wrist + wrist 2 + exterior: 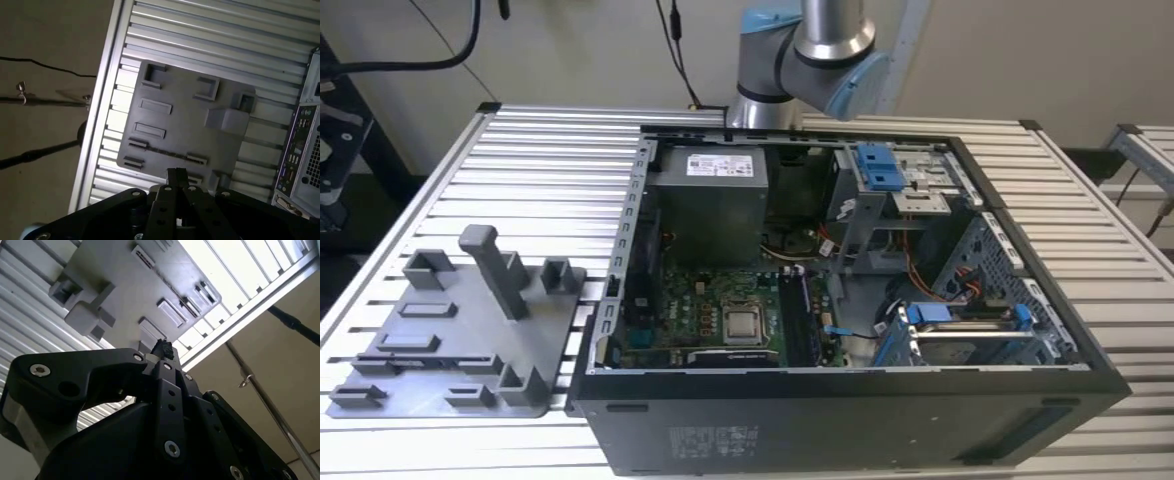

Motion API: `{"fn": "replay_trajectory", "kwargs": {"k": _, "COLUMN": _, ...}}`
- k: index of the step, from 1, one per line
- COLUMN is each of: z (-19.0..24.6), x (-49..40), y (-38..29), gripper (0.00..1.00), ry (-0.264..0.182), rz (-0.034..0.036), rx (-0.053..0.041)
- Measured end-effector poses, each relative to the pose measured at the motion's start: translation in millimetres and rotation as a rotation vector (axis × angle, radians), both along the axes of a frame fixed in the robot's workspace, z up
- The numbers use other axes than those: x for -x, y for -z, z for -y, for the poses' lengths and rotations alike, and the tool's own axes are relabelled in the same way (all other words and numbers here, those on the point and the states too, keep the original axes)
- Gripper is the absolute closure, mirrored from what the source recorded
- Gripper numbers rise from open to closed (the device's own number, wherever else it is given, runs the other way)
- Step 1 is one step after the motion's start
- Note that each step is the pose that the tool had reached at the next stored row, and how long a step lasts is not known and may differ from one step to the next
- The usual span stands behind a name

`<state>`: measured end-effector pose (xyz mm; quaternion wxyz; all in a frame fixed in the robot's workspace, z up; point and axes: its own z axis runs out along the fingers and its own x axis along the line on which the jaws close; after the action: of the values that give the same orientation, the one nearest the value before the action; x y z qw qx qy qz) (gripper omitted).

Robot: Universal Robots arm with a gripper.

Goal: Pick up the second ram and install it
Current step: 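Pick up the second ram and move it above second insertion slot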

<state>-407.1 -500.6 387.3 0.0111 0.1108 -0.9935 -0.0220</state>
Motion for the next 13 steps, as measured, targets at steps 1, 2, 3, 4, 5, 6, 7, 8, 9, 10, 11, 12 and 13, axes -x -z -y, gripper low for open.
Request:
{"fn": "replay_trajectory", "kwargs": {"k": 1, "z": 0.0, "x": 0.0, "y": 0.0, "gripper": 0.89, "ry": -0.003, "rz": 0.0000, "rx": 0.0000}}
{"fn": "replay_trajectory", "kwargs": {"k": 2, "z": 0.0, "x": 0.0, "y": 0.0, "gripper": 0.89, "ry": -0.007, "rz": 0.0000, "rx": 0.0000}}
{"fn": "replay_trajectory", "kwargs": {"k": 3, "z": 0.0, "x": 0.0, "y": 0.0, "gripper": 0.89, "ry": -0.011, "rz": -0.0001, "rx": 0.0000}}
{"fn": "replay_trajectory", "kwargs": {"k": 4, "z": 0.0, "x": 0.0, "y": 0.0, "gripper": 0.89, "ry": -0.016, "rz": 0.0000, "rx": 0.0000}}
{"fn": "replay_trajectory", "kwargs": {"k": 5, "z": 0.0, "x": 0.0, "y": 0.0, "gripper": 0.89, "ry": -0.024, "rz": 0.0000, "rx": 0.0001}}
{"fn": "replay_trajectory", "kwargs": {"k": 6, "z": 0.0, "x": 0.0, "y": 0.0, "gripper": 0.89, "ry": -0.035, "rz": 0.0000, "rx": 0.0000}}
{"fn": "replay_trajectory", "kwargs": {"k": 7, "z": 0.0, "x": 0.0, "y": 0.0, "gripper": 0.89, "ry": -0.047, "rz": 0.0000, "rx": 0.0000}}
{"fn": "replay_trajectory", "kwargs": {"k": 8, "z": 0.0, "x": 0.1, "y": 0.0, "gripper": 0.89, "ry": -0.060, "rz": 0.0000, "rx": 0.0000}}
{"fn": "replay_trajectory", "kwargs": {"k": 9, "z": 0.0, "x": 0.1, "y": 0.0, "gripper": 0.89, "ry": -0.072, "rz": 0.0000, "rx": 0.0000}}
{"fn": "replay_trajectory", "kwargs": {"k": 10, "z": -0.1, "x": 0.2, "y": 0.0, "gripper": 0.89, "ry": -0.083, "rz": 0.0000, "rx": 0.0000}}
{"fn": "replay_trajectory", "kwargs": {"k": 11, "z": -0.1, "x": 0.2, "y": 0.0, "gripper": 0.89, "ry": -0.094, "rz": 0.0000, "rx": 0.0000}}
{"fn": "replay_trajectory", "kwargs": {"k": 12, "z": -0.1, "x": 0.2, "y": 0.0, "gripper": 0.89, "ry": -0.103, "rz": 0.0000, "rx": 0.0000}}
{"fn": "replay_trajectory", "kwargs": {"k": 13, "z": 0.0, "x": 0.2, "y": 0.0, "gripper": 0.89, "ry": -0.112, "rz": 0.0000, "rx": 0.0000}}
